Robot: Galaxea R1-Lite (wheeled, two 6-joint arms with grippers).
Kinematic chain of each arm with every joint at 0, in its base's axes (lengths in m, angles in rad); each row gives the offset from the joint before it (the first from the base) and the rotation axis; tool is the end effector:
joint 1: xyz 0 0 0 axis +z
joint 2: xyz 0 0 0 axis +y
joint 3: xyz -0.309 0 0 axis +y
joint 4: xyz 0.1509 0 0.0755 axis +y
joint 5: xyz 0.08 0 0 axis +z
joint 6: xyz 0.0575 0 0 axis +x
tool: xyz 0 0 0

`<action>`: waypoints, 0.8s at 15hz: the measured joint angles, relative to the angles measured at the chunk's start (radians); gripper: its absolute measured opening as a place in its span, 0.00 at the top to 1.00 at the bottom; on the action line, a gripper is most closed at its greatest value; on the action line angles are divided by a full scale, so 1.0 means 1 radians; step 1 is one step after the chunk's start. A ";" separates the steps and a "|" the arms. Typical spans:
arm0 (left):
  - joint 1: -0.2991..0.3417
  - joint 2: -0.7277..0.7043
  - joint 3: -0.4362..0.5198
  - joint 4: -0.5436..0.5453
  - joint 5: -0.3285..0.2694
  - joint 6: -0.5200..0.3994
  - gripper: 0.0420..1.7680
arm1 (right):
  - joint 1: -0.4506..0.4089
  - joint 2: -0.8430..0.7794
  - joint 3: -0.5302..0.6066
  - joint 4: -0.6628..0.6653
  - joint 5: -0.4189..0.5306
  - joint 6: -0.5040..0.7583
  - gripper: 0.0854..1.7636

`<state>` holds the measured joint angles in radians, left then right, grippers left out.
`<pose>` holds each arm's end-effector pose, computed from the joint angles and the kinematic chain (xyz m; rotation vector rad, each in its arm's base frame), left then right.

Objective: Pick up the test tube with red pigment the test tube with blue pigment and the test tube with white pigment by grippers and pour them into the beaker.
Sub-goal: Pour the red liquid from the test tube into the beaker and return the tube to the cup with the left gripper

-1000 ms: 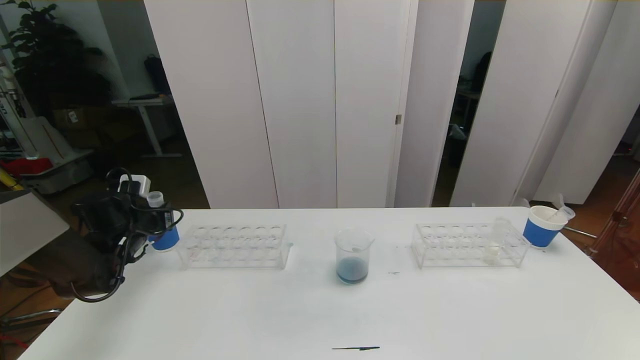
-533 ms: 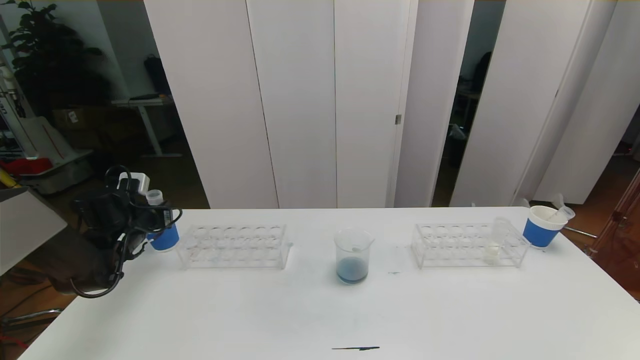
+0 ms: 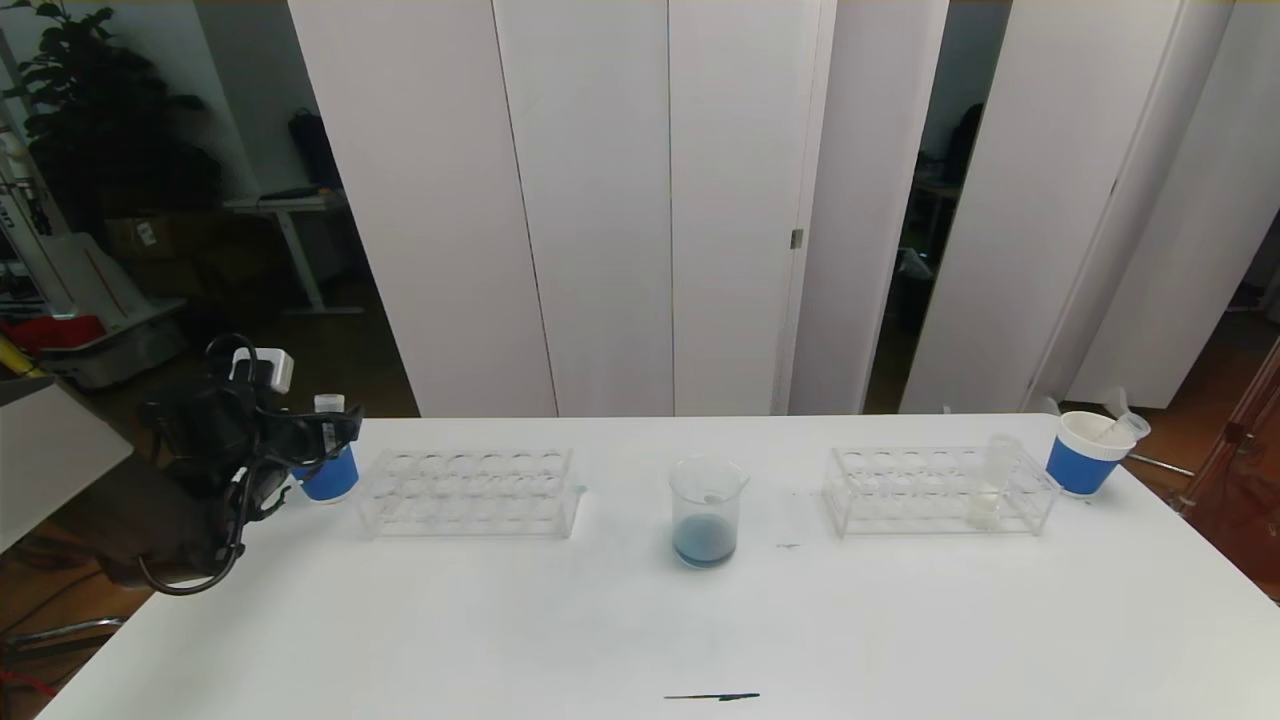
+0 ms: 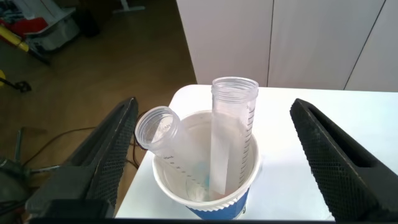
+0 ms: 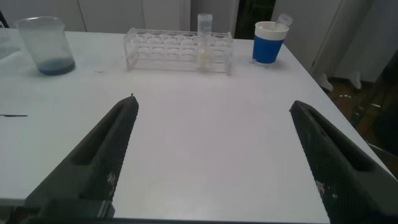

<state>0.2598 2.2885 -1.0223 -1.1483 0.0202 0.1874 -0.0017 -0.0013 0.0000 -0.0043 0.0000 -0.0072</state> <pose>0.4414 0.1185 0.0953 0.1718 0.1433 0.2678 -0.0207 0.0000 0.0761 -0.0072 -0.0056 -0.0017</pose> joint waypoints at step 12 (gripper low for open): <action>-0.074 -0.393 0.137 0.144 -0.002 -0.003 0.01 | 0.000 0.000 0.000 0.000 0.000 0.000 0.01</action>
<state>0.1855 1.8955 -0.8855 -1.0040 0.0181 0.1840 -0.0017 -0.0013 0.0000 -0.0043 0.0000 -0.0072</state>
